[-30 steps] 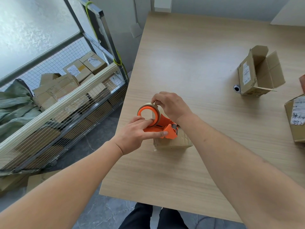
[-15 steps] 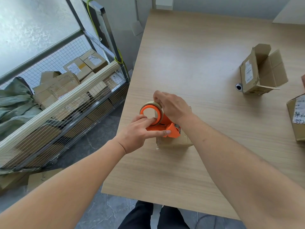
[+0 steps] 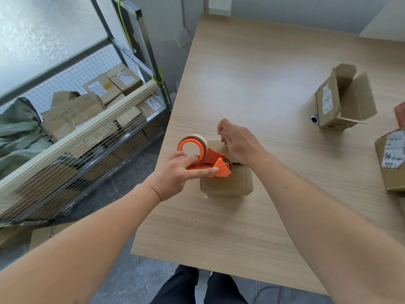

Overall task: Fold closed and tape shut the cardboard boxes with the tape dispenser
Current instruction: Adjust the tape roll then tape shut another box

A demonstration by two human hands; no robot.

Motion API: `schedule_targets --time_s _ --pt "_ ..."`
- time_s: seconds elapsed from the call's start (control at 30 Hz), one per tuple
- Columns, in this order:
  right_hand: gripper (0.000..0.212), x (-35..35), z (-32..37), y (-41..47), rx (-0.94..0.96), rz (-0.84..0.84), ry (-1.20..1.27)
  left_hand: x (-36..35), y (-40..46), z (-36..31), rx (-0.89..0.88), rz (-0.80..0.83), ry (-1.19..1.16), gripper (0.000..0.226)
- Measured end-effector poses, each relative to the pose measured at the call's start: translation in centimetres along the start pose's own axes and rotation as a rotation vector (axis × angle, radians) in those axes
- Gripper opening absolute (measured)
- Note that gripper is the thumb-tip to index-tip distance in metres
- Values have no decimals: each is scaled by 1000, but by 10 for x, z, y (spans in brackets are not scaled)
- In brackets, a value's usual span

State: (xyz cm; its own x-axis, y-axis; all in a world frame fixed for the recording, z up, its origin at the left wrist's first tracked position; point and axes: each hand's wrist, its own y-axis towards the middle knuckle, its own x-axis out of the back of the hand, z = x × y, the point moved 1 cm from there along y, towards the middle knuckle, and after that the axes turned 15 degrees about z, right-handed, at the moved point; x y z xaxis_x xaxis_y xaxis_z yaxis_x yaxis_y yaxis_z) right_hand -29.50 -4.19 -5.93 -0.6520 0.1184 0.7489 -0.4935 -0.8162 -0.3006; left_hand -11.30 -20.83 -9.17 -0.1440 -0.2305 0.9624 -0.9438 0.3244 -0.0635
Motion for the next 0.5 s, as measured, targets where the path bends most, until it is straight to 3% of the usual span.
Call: schedule_targets --time_s 0.1,0.23,0.33,0.5 --pt "33 -4 7 1 27 -44 188 1 2 -6 -20 -13 10 87" --pt "54 -10 20 7 88 60 246 -2 11 -15 -49 -7 85 87" --pt "44 -12 24 10 142 79 215 2 11 -15 -52 4 108 80" --pt "34 -9 19 7 177 -56 191 0 9 -16 -53 -27 142 86"
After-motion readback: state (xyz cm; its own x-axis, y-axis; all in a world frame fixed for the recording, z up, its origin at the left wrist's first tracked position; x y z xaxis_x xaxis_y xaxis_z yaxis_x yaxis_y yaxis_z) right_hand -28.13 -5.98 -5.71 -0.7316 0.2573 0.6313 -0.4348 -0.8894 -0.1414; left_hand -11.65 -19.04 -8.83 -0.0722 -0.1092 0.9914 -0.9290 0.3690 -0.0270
